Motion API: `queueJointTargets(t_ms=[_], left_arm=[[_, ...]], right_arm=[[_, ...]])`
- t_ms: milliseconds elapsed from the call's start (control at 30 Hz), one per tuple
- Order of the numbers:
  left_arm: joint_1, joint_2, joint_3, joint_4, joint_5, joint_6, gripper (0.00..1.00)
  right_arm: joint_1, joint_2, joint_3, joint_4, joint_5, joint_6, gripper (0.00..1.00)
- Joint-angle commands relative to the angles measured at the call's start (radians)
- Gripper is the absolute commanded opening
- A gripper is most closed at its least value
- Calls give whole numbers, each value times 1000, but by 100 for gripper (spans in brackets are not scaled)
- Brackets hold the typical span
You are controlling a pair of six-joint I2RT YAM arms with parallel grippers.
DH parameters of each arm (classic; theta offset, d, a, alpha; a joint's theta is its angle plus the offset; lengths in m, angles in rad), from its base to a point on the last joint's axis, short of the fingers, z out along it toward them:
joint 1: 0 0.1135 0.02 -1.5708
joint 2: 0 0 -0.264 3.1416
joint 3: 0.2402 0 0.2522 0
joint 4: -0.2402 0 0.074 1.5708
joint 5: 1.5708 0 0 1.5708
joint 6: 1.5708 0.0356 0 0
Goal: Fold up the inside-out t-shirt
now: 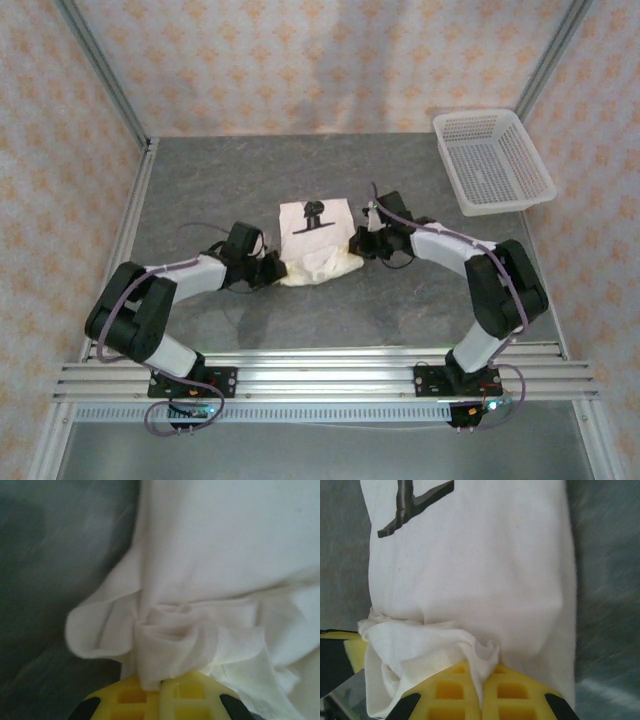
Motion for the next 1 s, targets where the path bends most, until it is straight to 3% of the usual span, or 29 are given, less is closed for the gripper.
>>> queueJointTargets(t_ms=[0,100,233,333,533,667,800,967], left_arm=[[2,-171,16,-16,-85,25,0],[2,-256,35,-98,-150,61,0],[3,-272,131,-156,-276,101,0],[8,-195,227,-160,-393,127,0],[42,49,342,5,-479,152,0],[86,212,391,109,-440,147,0],[91,347,464,173,-330,193,0],[92,360,487,250,-279,193,0]], right_arm=[[14,-106,-24,73,-9,36,0],[18,-149,-9,54,29,36,0],[15,-100,137,-30,156,2,0],[-15,7,258,-41,202,2,0],[-73,265,513,-43,147,1,0],[-86,394,603,-60,136,-42,0],[-98,474,656,-55,125,-72,0],[-110,526,745,-98,112,-87,1]])
